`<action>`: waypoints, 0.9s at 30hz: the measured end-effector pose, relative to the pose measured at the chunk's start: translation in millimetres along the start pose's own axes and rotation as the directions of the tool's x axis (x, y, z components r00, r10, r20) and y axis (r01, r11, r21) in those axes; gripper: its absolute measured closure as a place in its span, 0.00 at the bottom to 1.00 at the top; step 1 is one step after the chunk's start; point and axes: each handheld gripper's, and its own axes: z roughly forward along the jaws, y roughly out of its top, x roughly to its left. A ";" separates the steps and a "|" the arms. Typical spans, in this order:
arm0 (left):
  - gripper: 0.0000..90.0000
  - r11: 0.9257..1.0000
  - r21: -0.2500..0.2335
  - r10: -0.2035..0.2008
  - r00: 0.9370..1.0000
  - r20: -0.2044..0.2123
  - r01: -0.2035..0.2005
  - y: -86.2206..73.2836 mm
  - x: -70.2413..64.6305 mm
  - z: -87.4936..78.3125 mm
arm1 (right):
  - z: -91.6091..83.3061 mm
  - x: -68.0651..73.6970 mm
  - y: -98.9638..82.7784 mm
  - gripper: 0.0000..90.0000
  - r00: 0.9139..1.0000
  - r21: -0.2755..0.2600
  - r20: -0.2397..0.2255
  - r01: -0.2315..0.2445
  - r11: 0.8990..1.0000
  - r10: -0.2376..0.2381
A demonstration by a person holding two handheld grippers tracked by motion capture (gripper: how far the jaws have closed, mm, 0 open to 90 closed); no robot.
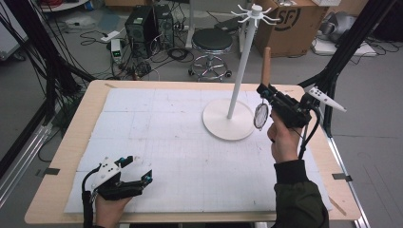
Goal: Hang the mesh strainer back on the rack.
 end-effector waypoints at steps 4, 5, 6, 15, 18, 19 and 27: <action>0.13 1.000 0.000 -0.011 1.000 0.004 0.011 -0.3 2.8 1.1 | 4.5 -1.0 12.1 0.76 1.000 -0.007 0.003 0.016 1.000 -0.016; 0.13 1.000 0.001 -0.013 1.000 0.004 0.013 -0.4 3.2 1.4 | 5.6 -1.6 14.8 0.76 1.000 -0.010 0.002 0.020 1.000 -0.020; 0.13 1.000 0.003 -0.011 1.000 0.006 0.011 -0.5 4.3 1.9 | 6.1 -1.8 16.8 0.76 1.000 -0.011 0.004 0.024 1.000 -0.024; 0.13 1.000 0.008 -0.018 1.000 0.014 0.018 -0.6 5.1 3.7 | 8.0 -0.6 39.6 0.76 0.999 -0.042 0.005 0.054 0.998 -0.054; 0.13 1.000 0.006 -0.019 1.000 0.011 0.019 -0.5 5.7 3.5 | 10.1 0.8 45.9 0.76 0.998 -0.045 0.003 0.063 0.997 -0.063; 0.13 1.000 0.007 -0.021 1.000 0.012 0.021 -0.5 5.9 3.2 | 11.1 1.2 48.0 0.76 0.998 -0.044 0.000 0.063 0.997 -0.063; 0.13 1.000 0.002 -0.026 1.000 0.013 0.026 -0.5 6.9 2.8 | 20.4 0.7 52.3 0.76 0.998 -0.023 0.015 0.067 0.998 -0.066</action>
